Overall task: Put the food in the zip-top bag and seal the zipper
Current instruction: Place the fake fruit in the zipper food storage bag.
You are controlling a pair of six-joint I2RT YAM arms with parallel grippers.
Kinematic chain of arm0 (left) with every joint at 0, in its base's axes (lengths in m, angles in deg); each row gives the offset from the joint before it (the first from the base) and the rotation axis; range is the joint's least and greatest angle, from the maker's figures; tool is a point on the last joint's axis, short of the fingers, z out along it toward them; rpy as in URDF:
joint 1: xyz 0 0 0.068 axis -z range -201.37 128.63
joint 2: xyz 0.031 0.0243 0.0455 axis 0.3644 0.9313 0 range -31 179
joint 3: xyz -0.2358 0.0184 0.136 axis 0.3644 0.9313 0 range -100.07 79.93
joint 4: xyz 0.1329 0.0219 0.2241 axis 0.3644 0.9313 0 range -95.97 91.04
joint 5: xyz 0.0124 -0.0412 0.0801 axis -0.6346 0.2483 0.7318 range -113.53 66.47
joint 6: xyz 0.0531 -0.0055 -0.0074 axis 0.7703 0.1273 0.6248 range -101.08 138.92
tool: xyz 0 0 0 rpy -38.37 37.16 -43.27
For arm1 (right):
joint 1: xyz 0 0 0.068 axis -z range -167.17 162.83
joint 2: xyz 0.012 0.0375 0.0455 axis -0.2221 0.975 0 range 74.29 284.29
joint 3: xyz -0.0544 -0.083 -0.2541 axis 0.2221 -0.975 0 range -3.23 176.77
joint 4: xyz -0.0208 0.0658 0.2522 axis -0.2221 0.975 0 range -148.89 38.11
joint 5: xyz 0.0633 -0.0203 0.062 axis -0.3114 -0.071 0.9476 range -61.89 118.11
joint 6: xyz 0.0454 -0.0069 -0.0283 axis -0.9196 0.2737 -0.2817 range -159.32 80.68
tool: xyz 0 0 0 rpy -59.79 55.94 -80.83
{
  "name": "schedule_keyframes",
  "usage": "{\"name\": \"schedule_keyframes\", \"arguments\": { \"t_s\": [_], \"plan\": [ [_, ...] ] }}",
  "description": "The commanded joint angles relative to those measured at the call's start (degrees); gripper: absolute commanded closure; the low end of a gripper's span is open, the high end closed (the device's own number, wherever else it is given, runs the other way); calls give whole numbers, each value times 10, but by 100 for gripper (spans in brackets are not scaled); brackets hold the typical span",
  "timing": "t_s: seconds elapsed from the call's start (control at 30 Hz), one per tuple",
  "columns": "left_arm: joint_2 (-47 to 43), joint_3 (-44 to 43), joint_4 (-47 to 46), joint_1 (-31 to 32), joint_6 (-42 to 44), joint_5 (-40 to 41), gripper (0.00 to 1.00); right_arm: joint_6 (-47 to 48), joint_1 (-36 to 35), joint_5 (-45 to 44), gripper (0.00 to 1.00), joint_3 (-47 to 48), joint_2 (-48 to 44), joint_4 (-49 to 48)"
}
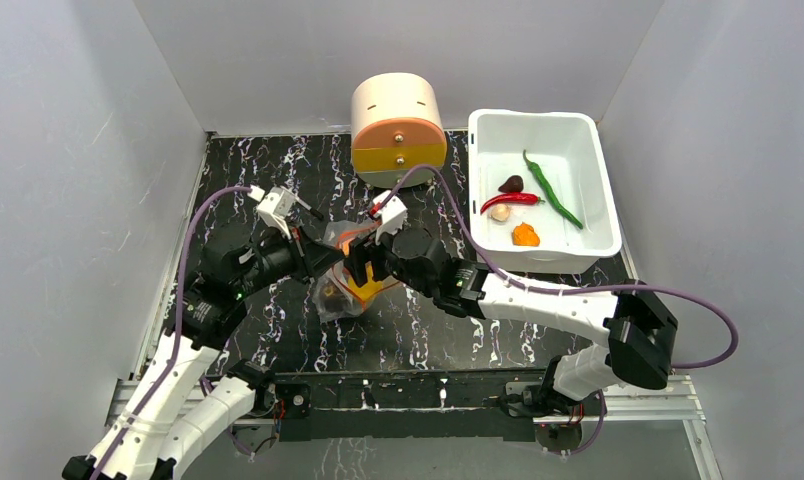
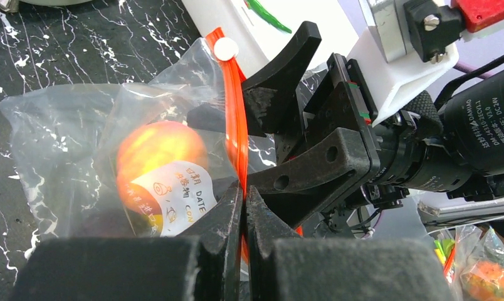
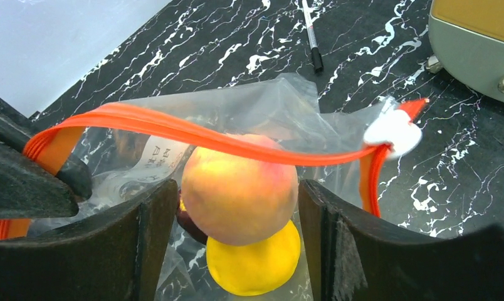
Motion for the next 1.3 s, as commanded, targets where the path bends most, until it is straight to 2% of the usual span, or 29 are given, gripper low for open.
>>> {"name": "schedule_keyframes", "arguments": {
  "t_s": [0.0,0.23,0.57,0.77,0.87,1.03,1.13,1.27],
  "plan": [
    [-26,12,-14,2,-11,8,100,-5,-2,6,30,-2,-5,-36],
    [-24,16,1,2,11,31,100,-28,-2,41,22,9,-34,16],
    [-16,30,8,2,48,58,100,-74,-2,102,19,31,-83,84],
    [-6,29,10,2,95,88,100,-81,-2,128,21,70,-97,130],
    [-3,47,10,2,125,115,100,-62,-2,60,21,83,-106,168],
    [-5,59,-6,2,154,114,100,-19,1,-40,25,120,-106,235],
    [4,49,-7,2,168,141,100,-1,18,-115,33,158,-92,281],
    [5,44,-25,2,195,158,100,39,78,-134,45,186,-75,310]
  ]
}}
